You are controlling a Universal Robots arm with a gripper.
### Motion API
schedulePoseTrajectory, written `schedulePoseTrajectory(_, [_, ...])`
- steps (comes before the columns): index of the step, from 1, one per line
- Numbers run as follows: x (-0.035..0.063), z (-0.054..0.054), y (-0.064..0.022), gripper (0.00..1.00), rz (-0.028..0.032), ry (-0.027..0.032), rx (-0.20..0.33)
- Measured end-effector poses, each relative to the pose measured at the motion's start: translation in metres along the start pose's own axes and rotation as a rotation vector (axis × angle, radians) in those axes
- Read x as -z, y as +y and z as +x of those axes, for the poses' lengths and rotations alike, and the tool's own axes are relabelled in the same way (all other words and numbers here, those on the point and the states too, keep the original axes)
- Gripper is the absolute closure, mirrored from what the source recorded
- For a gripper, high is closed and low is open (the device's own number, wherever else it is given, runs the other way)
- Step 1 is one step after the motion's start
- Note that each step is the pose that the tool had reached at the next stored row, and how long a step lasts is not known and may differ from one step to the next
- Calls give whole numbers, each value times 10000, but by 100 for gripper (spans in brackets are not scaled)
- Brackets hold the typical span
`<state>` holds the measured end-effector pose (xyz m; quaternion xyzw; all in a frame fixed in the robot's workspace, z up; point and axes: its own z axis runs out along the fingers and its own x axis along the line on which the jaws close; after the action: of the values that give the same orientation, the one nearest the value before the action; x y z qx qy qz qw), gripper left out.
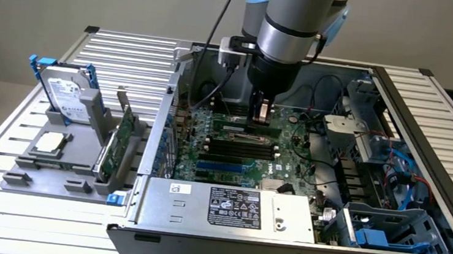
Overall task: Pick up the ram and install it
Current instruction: 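Insert the ram into the slot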
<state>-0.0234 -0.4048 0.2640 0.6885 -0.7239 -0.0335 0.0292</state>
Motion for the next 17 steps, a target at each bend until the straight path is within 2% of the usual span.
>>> schedulePoseTrajectory(2, [-27, 0, -2, 86, 77, -3, 3])
schedulePoseTrajectory(6, [-81, 1, 2, 86, 189, -8, 5])
schedulePoseTrajectory(17, [-108, 17, 1, 86, 191, -5, 34])
